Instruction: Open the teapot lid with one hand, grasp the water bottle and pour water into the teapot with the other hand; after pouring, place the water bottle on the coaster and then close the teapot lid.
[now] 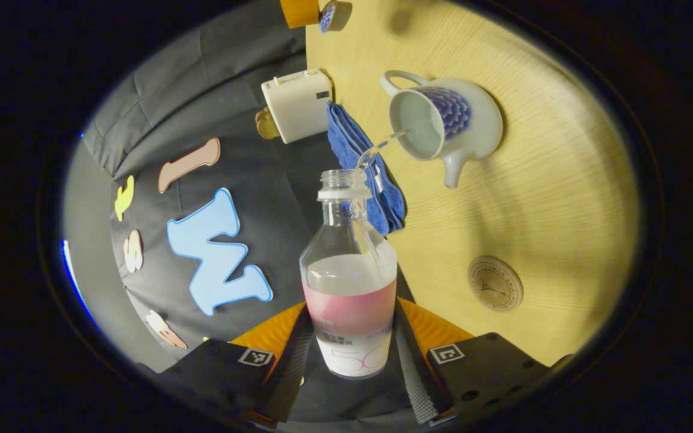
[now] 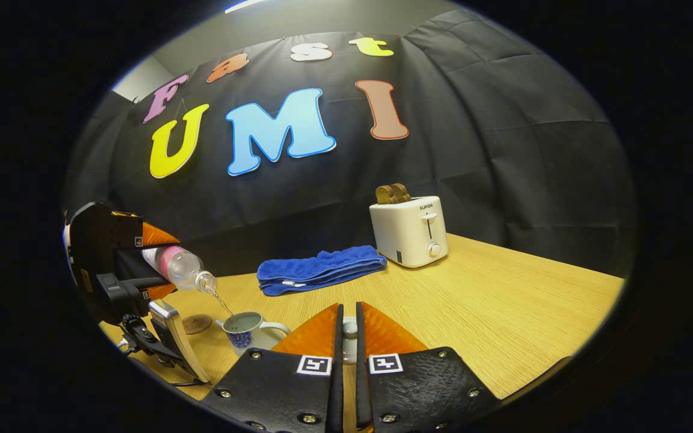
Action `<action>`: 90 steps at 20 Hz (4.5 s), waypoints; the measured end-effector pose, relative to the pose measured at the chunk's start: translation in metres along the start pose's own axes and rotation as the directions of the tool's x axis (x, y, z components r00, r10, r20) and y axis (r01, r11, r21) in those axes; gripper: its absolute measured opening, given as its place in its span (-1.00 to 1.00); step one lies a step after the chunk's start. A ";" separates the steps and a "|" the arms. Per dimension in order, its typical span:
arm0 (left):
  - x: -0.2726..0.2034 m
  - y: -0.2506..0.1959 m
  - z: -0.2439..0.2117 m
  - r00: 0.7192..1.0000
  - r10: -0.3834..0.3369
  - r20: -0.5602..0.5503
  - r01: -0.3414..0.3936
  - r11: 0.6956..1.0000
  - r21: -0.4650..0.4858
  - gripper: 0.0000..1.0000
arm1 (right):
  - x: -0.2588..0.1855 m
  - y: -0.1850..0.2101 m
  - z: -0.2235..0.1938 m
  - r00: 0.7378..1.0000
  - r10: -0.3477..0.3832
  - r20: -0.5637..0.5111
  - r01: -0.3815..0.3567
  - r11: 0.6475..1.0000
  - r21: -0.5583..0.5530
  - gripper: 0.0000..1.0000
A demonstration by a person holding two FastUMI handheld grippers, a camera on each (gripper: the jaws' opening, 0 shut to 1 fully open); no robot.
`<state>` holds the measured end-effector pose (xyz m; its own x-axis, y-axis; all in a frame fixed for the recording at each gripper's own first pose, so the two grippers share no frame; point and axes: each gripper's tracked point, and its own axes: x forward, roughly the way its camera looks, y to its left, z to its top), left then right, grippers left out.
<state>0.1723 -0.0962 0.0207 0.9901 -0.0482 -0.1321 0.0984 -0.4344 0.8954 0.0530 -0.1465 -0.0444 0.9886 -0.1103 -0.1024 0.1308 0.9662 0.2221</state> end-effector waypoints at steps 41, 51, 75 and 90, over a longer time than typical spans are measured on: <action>0.002 0.039 0.005 0.999 0.049 -0.022 -0.041 0.961 0.274 0.69 | -0.001 0.003 -0.002 0.999 0.027 -0.017 -0.026 0.999 0.030 -0.84; 0.001 0.047 0.013 0.998 0.058 -0.020 -0.048 0.942 0.333 0.69 | -0.002 0.004 -0.002 0.999 0.034 -0.020 -0.033 0.999 0.035 -0.83; 0.000 0.042 0.025 0.996 0.088 0.021 -0.090 0.963 0.254 0.69 | -0.002 0.003 -0.006 0.999 0.030 -0.038 -0.029 0.999 0.043 -0.84; 0.005 -0.005 0.013 0.996 0.081 0.038 -0.037 0.756 -0.653 0.70 | 0.002 -0.001 -0.014 0.998 -0.003 -0.062 0.004 1.000 0.007 -0.84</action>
<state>0.1751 -0.1058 0.0106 0.9903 -0.1173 -0.0750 0.1036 0.2607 0.9599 0.0539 -0.1449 -0.0586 0.9816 -0.0987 -0.1633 0.1350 0.9640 0.2289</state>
